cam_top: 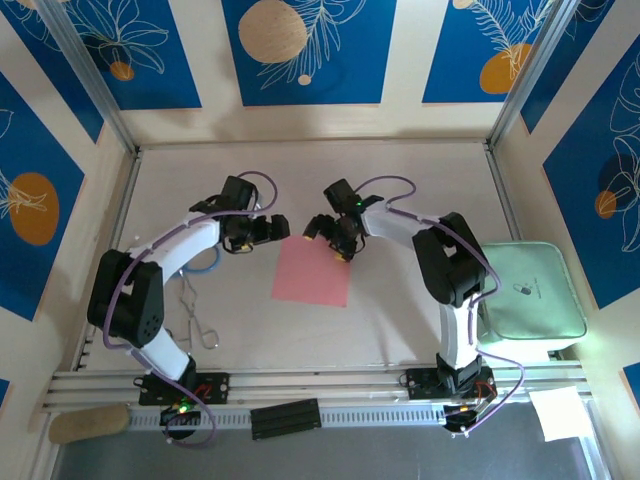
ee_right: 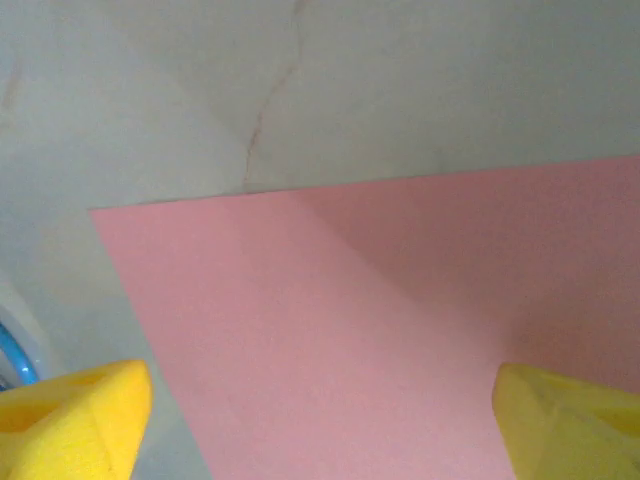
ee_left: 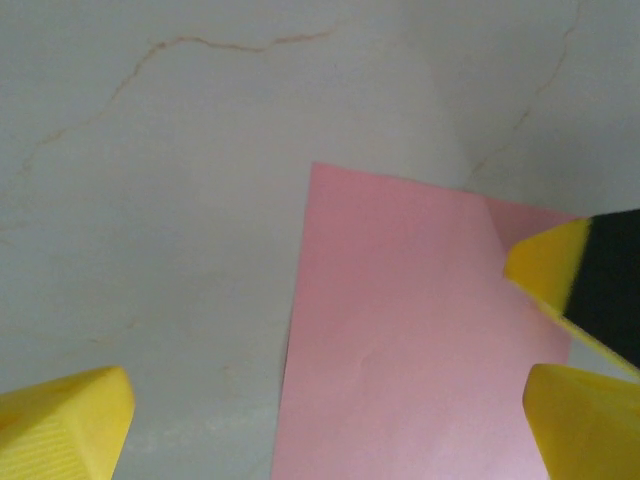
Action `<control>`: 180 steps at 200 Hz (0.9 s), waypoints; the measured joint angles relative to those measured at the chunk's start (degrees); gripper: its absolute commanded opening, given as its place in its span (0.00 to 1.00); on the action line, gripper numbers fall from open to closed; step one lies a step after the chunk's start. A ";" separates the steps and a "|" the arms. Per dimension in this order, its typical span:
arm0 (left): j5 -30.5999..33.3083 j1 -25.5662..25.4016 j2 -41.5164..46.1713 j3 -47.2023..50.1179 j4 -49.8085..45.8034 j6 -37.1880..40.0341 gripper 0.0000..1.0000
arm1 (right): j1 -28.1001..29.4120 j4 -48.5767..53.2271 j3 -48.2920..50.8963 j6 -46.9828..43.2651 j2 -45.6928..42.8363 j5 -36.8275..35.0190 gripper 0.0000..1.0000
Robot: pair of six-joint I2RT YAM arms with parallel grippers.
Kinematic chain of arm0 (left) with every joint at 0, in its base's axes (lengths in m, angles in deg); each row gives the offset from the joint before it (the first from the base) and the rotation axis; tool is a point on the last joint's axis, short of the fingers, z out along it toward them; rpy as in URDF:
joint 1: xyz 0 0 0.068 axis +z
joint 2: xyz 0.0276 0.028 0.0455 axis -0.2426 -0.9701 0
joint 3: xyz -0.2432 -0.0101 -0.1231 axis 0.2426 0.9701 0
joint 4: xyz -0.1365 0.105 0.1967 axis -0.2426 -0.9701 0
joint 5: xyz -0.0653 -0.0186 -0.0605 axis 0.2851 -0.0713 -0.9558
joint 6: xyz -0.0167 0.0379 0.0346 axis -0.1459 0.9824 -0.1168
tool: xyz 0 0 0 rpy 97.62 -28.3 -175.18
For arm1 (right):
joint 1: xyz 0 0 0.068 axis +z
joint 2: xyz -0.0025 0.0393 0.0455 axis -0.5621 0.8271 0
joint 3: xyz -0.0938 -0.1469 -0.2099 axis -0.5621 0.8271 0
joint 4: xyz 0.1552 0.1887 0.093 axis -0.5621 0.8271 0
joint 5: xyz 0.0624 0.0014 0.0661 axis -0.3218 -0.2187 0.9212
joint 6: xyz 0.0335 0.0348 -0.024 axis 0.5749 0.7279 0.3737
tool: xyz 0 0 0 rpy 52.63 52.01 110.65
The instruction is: Fold a paper plane with a square sheet of paper (pick it up from the middle)
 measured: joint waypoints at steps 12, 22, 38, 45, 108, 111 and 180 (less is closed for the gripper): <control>0.76 -1.75 -0.61 -1.33 -1.53 0.57 1.00 | -1.81 -1.62 2.40 -1.75 -3.74 0.26 0.94; 1.55 -3.76 -1.51 -2.84 -2.99 0.98 0.99 | -3.69 -3.52 5.07 -3.87 -7.72 0.94 0.97; 3.13 -7.39 -3.78 -5.55 -5.27 1.07 0.99 | -7.34 -6.71 10.03 -7.32 -15.15 1.38 0.99; 3.82 -8.85 -4.87 -6.67 -6.14 0.92 0.99 | -8.76 -7.63 11.72 -8.74 -17.64 1.42 0.99; 9.07 -18.08 -14.88 -14.27 -12.50 -6.10 0.95 | -16.85 -11.17 21.40 -17.55 -24.72 2.01 0.99; 9.40 -18.40 -15.56 -14.93 -12.90 -6.56 0.95 | -17.00 -11.26 21.66 -17.77 -24.72 2.16 0.99; 14.62 -22.88 -27.34 -28.83 -20.87 -9.18 0.86 | -18.97 -13.03 23.58 -18.80 -24.72 4.57 1.00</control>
